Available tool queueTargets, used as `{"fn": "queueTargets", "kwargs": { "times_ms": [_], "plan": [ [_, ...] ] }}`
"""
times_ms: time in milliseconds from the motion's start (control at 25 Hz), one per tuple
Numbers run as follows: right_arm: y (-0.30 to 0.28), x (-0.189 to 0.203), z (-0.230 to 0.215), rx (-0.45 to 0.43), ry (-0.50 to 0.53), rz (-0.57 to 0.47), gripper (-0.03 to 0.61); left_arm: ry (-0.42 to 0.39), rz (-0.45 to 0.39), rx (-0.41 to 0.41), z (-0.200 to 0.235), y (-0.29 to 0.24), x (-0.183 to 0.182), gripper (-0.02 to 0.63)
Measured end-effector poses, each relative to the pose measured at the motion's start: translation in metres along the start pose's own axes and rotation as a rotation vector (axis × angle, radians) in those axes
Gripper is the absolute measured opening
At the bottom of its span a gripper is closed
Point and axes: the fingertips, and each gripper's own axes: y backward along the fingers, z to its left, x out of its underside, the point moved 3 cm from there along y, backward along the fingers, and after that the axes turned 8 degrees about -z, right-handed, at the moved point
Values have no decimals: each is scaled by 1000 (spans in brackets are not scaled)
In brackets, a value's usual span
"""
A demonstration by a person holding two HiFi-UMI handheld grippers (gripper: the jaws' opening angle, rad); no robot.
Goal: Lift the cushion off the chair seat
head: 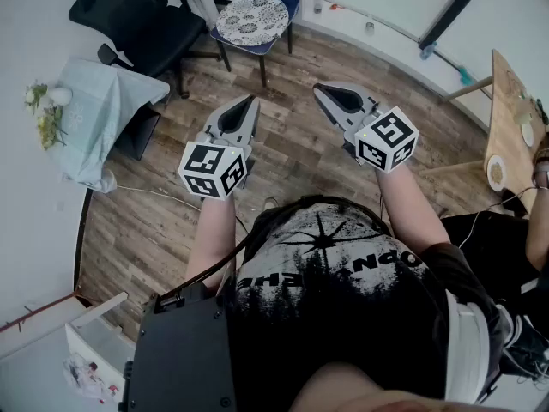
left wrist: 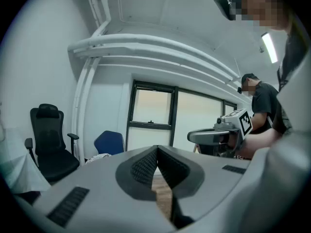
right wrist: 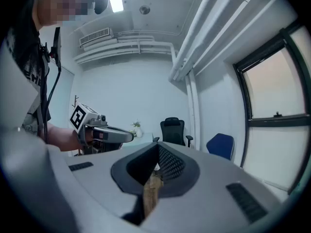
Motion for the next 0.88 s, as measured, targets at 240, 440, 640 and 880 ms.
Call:
{"fn": "queueTargets", "kwargs": {
  "times_ms": [240,440,640,880],
  "plan": [
    [-1,1,-1,6,-2,3,17,11,6,23,-1,-7,3,11],
    [-6,3,-1,16,-20,-3,17,20,5,43,1,-12,3,12],
    [-12,6,-4,44,-57,-11,17,25,3,60,9,-12,3,12],
    [-28,13,5,66,-44,-4,18,26,2,87,27,-7,6,12]
  ]
}}
